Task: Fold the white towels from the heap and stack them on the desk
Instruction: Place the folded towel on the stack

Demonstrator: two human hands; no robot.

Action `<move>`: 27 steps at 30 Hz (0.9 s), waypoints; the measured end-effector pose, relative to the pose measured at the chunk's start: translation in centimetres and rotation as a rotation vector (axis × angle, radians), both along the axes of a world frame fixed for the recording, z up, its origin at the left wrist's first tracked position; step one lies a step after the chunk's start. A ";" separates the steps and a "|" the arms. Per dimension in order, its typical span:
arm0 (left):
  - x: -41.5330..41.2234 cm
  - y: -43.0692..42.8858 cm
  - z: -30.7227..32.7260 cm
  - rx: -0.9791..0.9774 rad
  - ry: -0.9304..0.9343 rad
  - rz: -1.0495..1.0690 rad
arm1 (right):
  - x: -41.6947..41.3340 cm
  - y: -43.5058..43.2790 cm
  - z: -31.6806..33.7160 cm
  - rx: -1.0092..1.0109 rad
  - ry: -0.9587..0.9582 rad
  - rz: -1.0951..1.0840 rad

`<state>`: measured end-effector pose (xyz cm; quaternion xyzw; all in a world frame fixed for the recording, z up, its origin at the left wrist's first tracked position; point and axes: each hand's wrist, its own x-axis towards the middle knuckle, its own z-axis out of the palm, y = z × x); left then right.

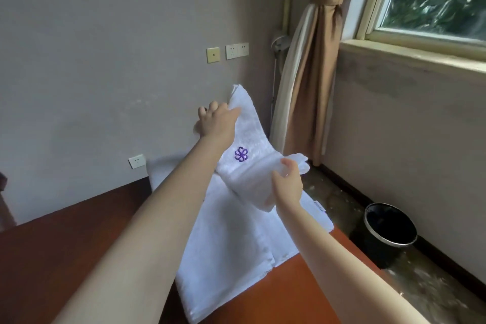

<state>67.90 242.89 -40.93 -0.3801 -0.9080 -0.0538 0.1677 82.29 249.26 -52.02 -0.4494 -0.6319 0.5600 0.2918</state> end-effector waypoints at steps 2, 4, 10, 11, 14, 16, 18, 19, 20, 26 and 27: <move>0.5 0.8 0.1 -0.055 0.028 -0.058 | 0.8 -0.6 -0.1 -0.042 -0.042 -0.016; 1.2 1.5 0.4 -0.097 0.021 -0.100 | 1.6 -1.0 0.2 -0.064 -0.059 -0.024; 3.7 2.8 0.5 -0.235 0.036 -0.220 | 4.7 -2.3 -0.1 -0.108 -0.157 -0.096; 4.0 2.8 0.5 -0.262 0.035 -0.236 | 5.4 -2.5 -0.5 -0.115 -0.187 -0.114; 4.6 2.9 0.1 -0.316 0.015 -0.253 | 7.4 -2.7 -1.6 -0.102 -0.259 -0.151; 4.7 2.8 -0.2 -0.342 0.007 -0.248 | 8.3 -2.7 -2.2 -0.049 -0.311 -0.113; 4.7 2.8 -0.5 -0.377 0.001 -0.257 | 8.7 -2.6 -2.7 0.011 -0.413 -0.033; 4.8 2.8 -0.7 -0.391 -0.006 -0.259 | 9.0 -2.6 -2.9 0.024 -0.475 0.011; 4.9 2.8 -0.8 -0.404 -0.012 -0.258 | 9.2 -2.6 -3.0 0.035 -0.546 0.062; 4.9 3.4 -1.3 -0.468 0.006 -0.252 | 9.8 -1.4 -2.0 0.083 -0.770 0.280; 4.9 3.6 -1.2 -0.477 0.010 -0.251 | 9.7 -1.2 -1.5 0.094 -0.793 0.297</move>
